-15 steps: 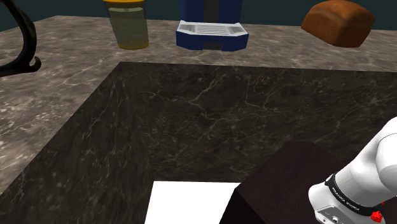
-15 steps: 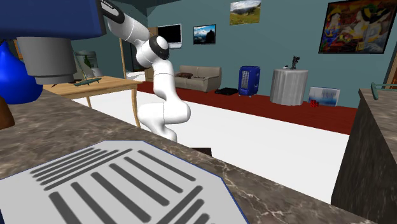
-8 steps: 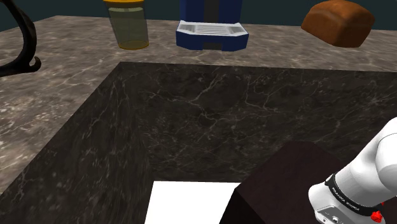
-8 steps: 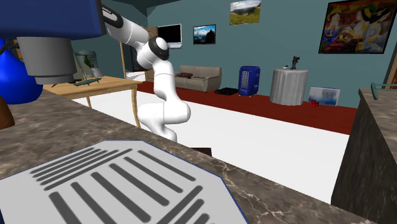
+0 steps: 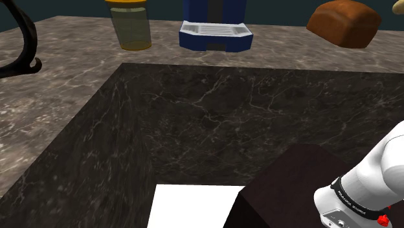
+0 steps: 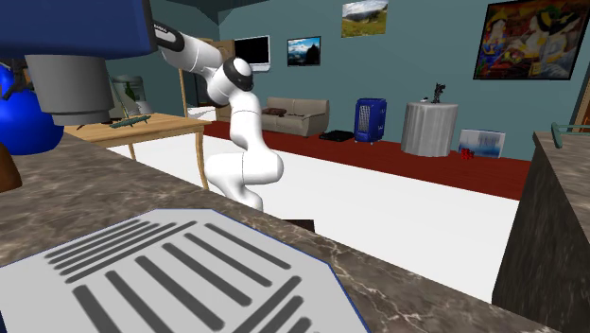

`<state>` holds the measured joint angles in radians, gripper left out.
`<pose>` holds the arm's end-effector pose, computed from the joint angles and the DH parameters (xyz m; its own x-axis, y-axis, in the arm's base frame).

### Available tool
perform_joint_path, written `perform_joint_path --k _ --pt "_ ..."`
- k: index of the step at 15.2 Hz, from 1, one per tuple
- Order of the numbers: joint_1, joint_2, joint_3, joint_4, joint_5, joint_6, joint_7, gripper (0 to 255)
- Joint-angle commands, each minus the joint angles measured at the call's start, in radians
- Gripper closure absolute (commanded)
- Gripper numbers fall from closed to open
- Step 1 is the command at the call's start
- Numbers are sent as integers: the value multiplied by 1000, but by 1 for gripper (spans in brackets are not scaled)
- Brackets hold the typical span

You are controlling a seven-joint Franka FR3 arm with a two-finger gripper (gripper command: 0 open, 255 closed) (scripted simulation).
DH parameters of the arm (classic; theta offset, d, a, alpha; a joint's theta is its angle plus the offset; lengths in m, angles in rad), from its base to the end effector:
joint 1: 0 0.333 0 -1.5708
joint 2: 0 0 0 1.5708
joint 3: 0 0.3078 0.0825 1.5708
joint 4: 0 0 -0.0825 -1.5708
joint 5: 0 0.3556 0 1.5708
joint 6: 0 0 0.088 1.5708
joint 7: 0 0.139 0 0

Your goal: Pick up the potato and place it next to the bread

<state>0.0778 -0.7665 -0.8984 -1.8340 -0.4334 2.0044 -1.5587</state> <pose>0.1402 -0.4517 0.6848 0.6968 0.6991 0.1606 0.4865 -0.6251 0.6104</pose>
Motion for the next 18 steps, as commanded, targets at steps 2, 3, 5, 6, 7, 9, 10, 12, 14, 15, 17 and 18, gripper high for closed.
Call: perform_joint_path --k 2,3,5,6,7,9,10,12,14,15,17,18 --pt "-19 -20 1 -56 -13 34 6 255" --pt "-23 -26 -1 -72 -18 46 7 255" --pt "-32 -36 -5 -104 -26 68 9 255" --pt "-36 -40 -8 -120 -30 80 9 255" --pt "-40 -45 -11 -136 -34 91 10 255" --pt "-47 -54 -17 -166 -43 114 12 255" --pt "-51 -58 -21 -181 -47 125 12 255" --pt "-58 -65 -28 -210 -56 148 14 255" --pt "-64 -72 -37 -238 -65 170 14 255" --pt "-67 -75 -41 -252 -69 182 15 255" --pt "-73 -80 -51 -279 -78 205 16 255" --pt "-76 -83 -56 -292 -82 216 16 255"
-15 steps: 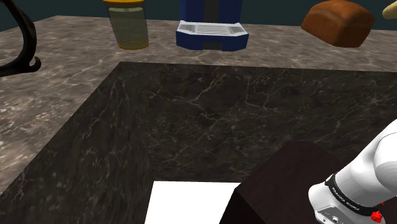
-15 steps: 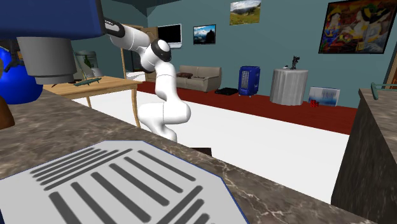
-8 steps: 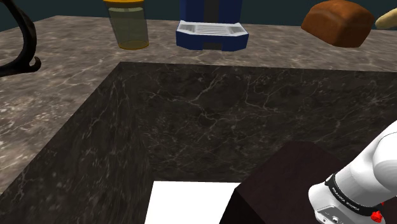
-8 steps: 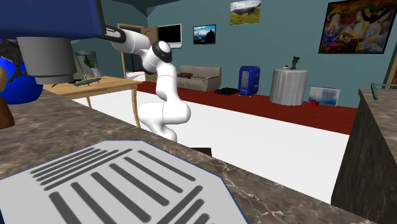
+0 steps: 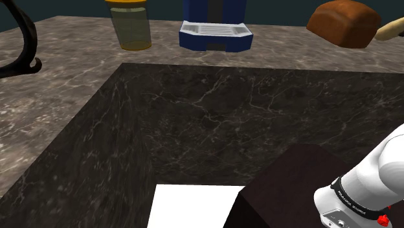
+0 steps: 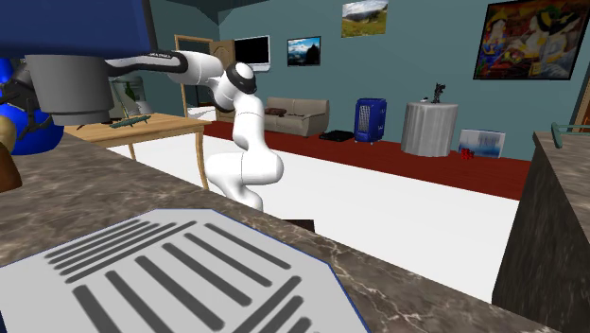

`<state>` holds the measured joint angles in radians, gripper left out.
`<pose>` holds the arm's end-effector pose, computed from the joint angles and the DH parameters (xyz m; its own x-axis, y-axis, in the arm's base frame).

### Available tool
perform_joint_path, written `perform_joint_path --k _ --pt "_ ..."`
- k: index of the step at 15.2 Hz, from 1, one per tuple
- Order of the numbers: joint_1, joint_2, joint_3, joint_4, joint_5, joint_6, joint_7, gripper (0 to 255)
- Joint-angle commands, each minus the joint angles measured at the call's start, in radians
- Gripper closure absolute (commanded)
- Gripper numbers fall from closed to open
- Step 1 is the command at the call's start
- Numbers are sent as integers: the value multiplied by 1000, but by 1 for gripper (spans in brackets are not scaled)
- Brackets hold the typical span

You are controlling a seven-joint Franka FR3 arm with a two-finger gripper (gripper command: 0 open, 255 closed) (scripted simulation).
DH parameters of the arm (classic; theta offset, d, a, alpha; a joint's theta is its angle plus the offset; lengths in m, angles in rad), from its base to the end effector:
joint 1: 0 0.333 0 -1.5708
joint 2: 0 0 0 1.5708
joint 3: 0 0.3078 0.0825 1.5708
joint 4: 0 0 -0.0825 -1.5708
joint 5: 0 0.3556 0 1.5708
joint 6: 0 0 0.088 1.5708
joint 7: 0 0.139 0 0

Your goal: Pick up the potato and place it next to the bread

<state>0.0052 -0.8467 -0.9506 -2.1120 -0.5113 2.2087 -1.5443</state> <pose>0.1387 -0.4513 0.5958 0.6967 0.6993 0.1603 0.4866 -0.6248 0.6106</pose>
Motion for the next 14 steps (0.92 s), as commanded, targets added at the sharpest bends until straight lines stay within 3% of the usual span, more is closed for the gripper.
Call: perform_joint_path --k 1,8,14 --pt "-6 -5 -8 -27 -9 23 2 255" --pt "-22 -16 -54 -120 -44 112 3 255" --pt "-23 -15 -54 -120 -42 112 2 255"
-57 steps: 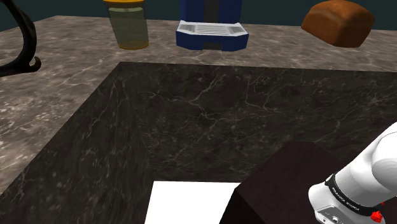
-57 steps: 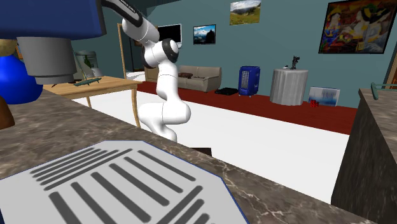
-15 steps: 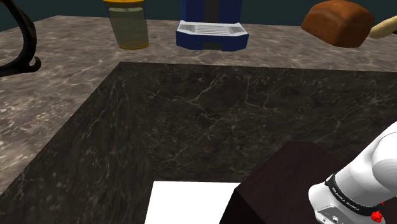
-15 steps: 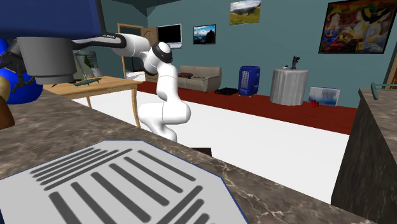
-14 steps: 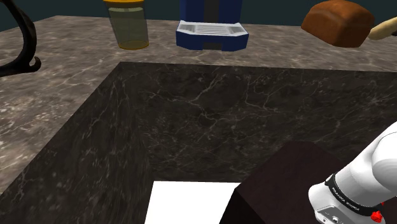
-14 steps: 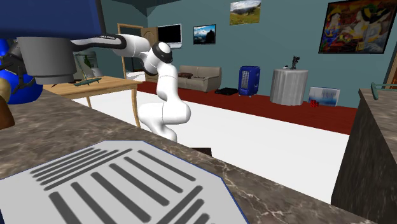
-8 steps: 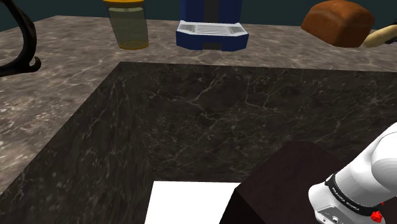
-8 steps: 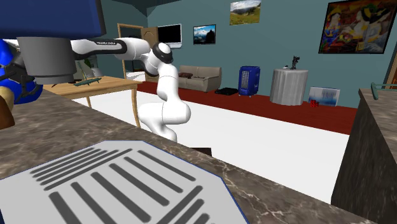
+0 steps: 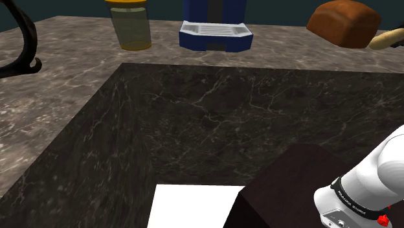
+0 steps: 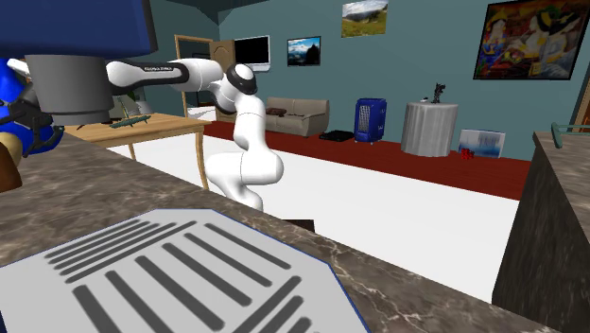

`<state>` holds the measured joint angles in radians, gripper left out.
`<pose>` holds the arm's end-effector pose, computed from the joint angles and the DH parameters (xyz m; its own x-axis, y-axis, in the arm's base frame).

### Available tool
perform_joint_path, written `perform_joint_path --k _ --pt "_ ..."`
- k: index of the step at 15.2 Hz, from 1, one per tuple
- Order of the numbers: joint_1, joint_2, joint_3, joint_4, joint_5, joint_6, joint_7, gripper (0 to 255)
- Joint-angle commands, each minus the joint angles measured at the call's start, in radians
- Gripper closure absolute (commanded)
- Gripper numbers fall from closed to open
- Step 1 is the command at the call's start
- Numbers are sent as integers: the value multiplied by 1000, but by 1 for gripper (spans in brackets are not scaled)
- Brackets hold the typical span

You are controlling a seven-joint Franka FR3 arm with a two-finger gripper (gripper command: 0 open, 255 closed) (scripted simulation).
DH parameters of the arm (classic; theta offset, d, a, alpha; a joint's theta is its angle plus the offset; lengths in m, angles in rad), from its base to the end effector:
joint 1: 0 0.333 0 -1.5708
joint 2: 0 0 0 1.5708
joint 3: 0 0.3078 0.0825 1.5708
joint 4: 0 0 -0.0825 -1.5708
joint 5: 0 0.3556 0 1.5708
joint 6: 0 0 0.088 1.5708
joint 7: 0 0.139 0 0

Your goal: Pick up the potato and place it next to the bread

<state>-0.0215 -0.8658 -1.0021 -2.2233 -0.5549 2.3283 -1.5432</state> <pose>0.1351 -0.4534 0.5545 0.7001 0.6958 0.1603 0.4735 -0.6204 0.6252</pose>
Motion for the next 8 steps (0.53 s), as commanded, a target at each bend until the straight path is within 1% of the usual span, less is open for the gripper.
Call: perform_joint_path --k 1,2,3,8 --pt "4 5 -2 -8 2 -7 0 255" --pt "3 5 -2 -9 2 -7 0 255" --pt "2 4 2 -7 3 -11 2 0" --pt "3 5 -2 -9 2 -7 0 0"
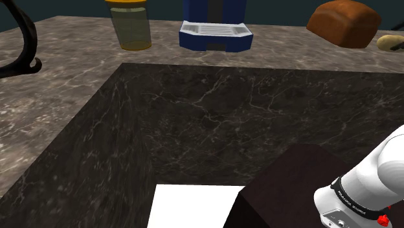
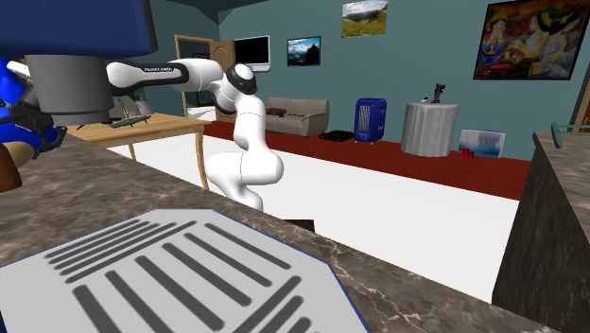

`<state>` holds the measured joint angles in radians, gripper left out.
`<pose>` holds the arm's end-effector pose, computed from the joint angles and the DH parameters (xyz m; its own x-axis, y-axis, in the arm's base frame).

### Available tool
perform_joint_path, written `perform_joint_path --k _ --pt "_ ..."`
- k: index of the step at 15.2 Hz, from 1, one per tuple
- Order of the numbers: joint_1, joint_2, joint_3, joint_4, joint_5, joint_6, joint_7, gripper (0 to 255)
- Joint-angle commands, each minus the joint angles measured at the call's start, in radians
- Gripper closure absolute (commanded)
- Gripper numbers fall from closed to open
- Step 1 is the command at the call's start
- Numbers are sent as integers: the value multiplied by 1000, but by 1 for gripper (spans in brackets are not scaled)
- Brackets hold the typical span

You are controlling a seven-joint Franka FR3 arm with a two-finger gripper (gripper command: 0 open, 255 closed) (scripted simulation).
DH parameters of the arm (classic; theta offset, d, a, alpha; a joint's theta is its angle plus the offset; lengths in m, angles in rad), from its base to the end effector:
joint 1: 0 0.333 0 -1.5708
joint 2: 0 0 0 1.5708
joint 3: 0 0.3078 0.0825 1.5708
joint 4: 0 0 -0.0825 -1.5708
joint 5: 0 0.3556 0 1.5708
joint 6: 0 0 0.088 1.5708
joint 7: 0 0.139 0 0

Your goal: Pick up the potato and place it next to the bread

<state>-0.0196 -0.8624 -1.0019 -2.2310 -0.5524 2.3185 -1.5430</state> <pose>0.1385 -0.4508 0.5495 0.6965 0.6994 0.1604 0.4864 -0.6245 0.6111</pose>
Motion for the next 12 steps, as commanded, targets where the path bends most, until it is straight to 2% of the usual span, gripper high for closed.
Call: perform_joint_path --k 1,4,12 --pt "-18 -16 24 6 5 -30 -3 0" --pt "-63 -59 92 33 23 -120 -11 0" --pt "-63 -59 92 33 23 -120 -11 0"
